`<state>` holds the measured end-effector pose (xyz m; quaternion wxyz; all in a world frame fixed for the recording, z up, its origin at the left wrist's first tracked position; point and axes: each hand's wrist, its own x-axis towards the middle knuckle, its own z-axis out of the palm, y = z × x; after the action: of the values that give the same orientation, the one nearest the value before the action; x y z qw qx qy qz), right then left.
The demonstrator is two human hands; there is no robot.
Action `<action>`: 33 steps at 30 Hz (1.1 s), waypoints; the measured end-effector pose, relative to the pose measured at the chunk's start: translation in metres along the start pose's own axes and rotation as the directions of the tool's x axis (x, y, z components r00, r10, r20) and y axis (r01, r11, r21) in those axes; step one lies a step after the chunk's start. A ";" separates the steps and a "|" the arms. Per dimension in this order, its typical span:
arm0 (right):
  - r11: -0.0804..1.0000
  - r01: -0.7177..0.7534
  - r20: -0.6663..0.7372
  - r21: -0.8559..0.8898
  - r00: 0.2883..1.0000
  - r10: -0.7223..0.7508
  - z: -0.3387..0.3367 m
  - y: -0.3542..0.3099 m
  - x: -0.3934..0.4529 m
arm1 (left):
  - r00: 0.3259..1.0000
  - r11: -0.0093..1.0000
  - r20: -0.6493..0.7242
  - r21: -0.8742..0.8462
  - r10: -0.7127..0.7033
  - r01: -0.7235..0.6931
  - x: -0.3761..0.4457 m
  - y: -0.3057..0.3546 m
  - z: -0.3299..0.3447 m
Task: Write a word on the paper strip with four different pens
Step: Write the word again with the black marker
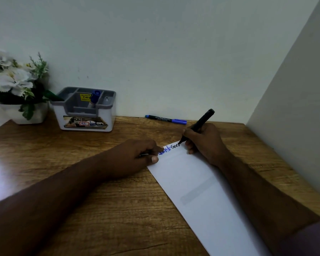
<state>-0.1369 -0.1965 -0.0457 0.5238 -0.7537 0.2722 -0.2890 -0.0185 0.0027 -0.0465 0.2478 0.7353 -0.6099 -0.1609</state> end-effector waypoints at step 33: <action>0.999 0.023 -0.027 0.038 0.999 -0.022 0.000 0.007 0.002 | 1.000 0.999 -0.006 0.036 -0.019 0.019 0.000 0.003 -0.001</action>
<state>-0.1359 -0.2002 -0.0520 0.5313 -0.7425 0.2652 -0.3100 -0.0206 0.0027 -0.0435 0.2345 0.7458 -0.6052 -0.1503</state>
